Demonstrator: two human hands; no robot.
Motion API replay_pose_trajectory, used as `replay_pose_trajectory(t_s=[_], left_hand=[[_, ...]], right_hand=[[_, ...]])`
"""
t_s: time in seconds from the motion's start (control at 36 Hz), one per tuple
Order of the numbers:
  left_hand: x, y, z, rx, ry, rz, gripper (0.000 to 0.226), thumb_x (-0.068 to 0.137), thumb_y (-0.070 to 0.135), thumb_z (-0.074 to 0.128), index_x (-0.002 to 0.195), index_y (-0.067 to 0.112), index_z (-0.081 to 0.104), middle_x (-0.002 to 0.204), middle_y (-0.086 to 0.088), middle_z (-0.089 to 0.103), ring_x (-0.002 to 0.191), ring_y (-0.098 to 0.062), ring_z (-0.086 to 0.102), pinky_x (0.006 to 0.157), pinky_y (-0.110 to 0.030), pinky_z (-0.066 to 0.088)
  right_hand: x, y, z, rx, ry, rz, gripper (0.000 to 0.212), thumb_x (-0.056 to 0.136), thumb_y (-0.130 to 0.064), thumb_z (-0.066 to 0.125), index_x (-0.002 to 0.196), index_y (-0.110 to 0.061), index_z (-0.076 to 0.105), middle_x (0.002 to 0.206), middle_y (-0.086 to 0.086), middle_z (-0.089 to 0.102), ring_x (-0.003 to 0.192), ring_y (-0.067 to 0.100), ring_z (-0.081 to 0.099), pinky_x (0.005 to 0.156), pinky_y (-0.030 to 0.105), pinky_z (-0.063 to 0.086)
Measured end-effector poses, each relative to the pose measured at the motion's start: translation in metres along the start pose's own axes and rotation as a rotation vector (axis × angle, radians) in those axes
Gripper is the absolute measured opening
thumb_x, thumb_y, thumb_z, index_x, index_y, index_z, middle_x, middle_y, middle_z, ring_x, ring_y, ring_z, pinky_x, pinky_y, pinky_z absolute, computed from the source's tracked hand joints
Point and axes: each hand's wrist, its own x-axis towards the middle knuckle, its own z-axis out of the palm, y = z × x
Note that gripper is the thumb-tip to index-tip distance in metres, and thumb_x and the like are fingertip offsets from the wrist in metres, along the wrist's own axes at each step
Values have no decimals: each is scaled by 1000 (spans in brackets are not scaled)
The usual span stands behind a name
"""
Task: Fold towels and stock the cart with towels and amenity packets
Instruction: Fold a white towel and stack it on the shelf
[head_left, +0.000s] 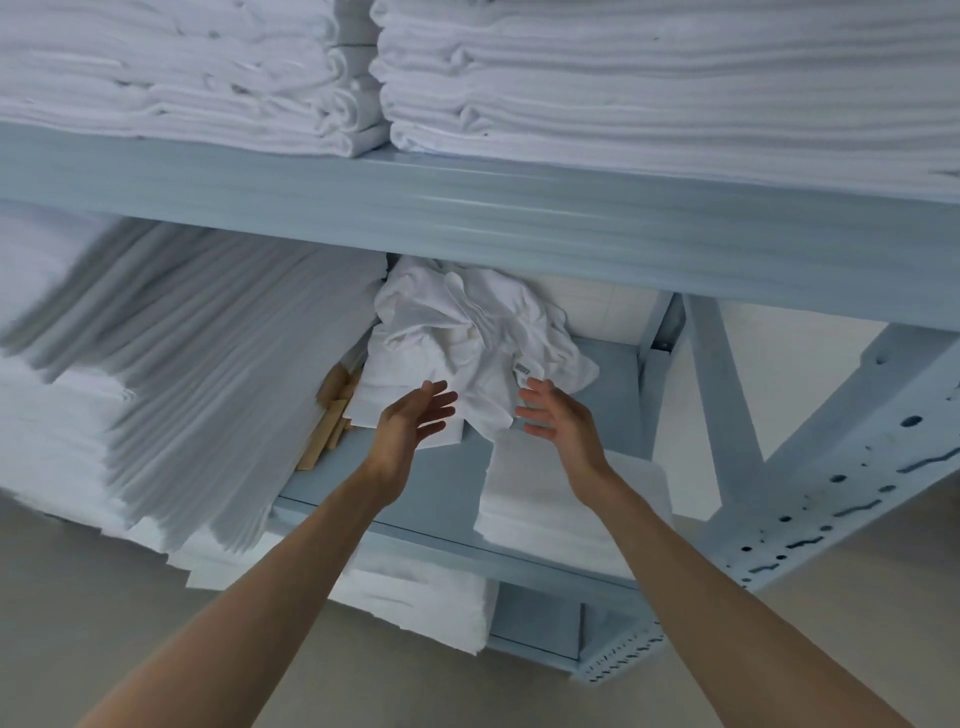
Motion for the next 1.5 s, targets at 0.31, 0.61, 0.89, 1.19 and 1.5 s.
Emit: replay_pose_trajectory(t_s=[0.31,0.61,0.89,1.19,1.5], left_hand=[[53,-9,-38,4,-72,-54,30,104,32,46,114,17,70,114,-4,74,110,-24,68,104,-43,48],[105,-16,-57,-41,-12,-209,26,100,16,54,117,1,67,115,-19,71,111,-37,65,103,-47,50],[151,-38,-23,20,-75,-160,28,98,4,54,124,-3,64,122,-25,66,102,-28,61,103,-46,46],[176,-79,-16,-44,-86,-117,25,98,5,56,119,-1,66,124,-24,66,104,-30,63,98,-43,50],[171,-81,-40,-42,-100,-99,23,97,9,60,114,-2,69,118,-18,70,113,-35,64,96,-44,53]], right_hand=[[38,12,37,-97,116,46,40,102,-36,49,122,-5,64,117,12,69,106,29,67,93,42,53],[101,32,46,-400,224,155,28,94,-21,58,116,-6,67,116,14,68,101,24,63,94,43,49],[207,75,15,-835,71,229,28,88,-4,57,112,5,68,104,22,69,82,22,56,70,28,44],[280,122,0,-703,-9,309,46,89,-2,63,134,-12,57,123,12,57,95,25,58,87,40,55],[304,131,13,-173,175,307,35,91,8,61,126,13,57,108,16,59,73,22,57,64,27,55]])
